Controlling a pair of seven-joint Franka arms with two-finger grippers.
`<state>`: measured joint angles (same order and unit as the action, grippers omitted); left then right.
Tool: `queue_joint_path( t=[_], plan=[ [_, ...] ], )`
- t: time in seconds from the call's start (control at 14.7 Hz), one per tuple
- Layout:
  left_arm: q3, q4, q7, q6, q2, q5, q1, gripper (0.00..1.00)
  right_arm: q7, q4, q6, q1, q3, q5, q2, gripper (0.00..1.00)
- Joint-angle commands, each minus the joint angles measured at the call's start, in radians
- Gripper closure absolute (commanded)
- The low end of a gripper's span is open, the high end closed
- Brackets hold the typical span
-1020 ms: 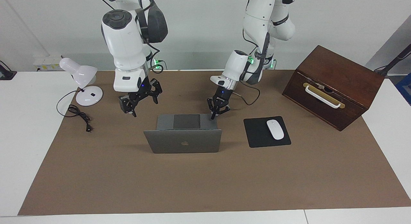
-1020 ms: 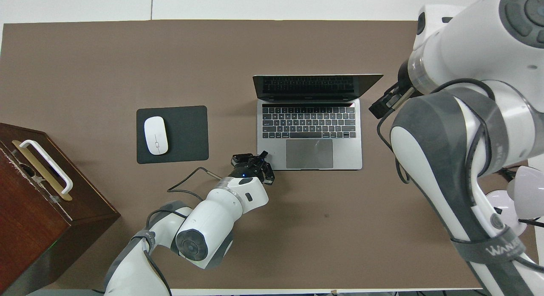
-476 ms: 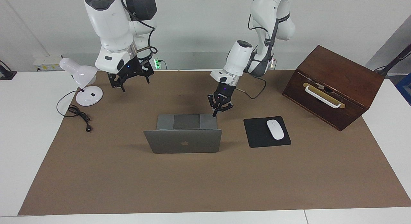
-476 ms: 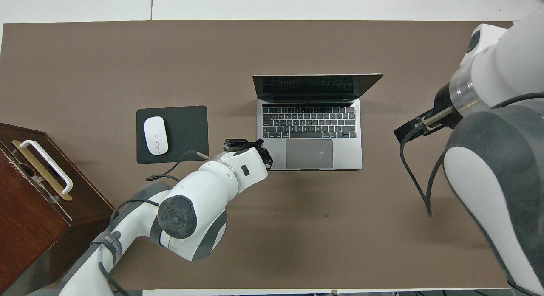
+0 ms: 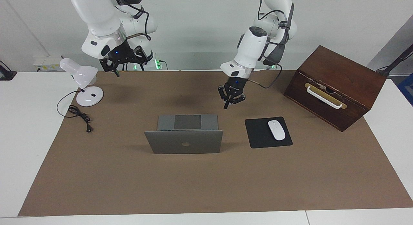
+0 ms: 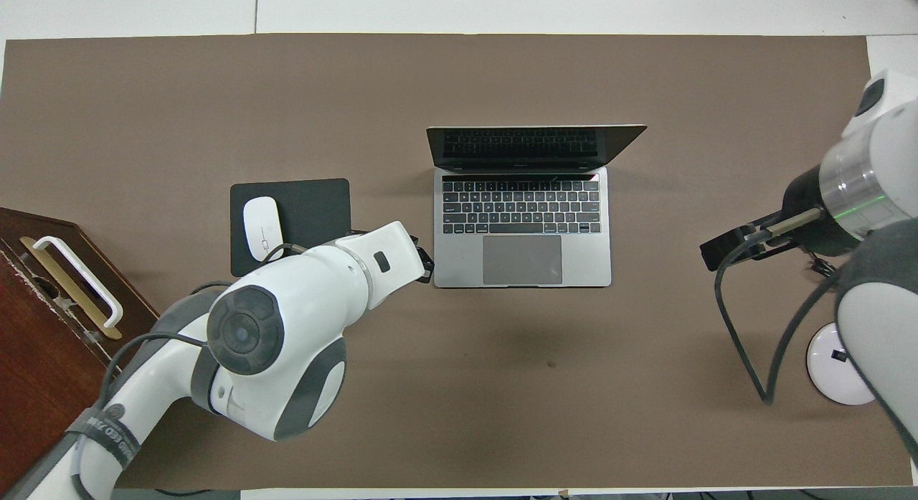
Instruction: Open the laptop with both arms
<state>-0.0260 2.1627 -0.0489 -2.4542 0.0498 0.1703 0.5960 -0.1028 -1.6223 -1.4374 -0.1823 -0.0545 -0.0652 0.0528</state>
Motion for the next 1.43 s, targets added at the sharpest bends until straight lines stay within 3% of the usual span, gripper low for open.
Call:
queue_joint_path(
  t=[0.0,0.14,0.34,0.54,0.75,1.36],
  plan=[
    [0.008,-0.090,-0.005,0.225,0.038,-0.005,-0.086,0.68,0.009,-0.051,-0.009,0.056,0.022,-0.028,0.028,0.00],
    [0.008,-0.099,-0.005,0.291,0.076,-0.005,-0.130,0.00,-0.006,-0.080,-0.018,0.104,0.037,-0.028,0.041,0.00],
    [0.008,-0.110,-0.002,0.377,0.114,-0.006,-0.196,0.00,-0.025,-0.100,-0.023,0.139,0.050,-0.028,0.041,0.00],
    [0.011,-0.119,0.000,0.470,0.162,-0.084,-0.237,0.00,0.006,-0.090,-0.073,0.147,0.087,0.008,0.029,0.00],
    [0.009,-0.122,-0.002,0.550,0.197,-0.098,-0.272,0.00,0.139,-0.030,-0.093,0.169,0.091,0.007,-0.022,0.00],
    [0.009,-0.176,0.001,0.590,0.205,-0.110,-0.522,0.00,0.173,-0.030,-0.087,0.170,0.102,0.044,-0.041,0.00]
  ],
)
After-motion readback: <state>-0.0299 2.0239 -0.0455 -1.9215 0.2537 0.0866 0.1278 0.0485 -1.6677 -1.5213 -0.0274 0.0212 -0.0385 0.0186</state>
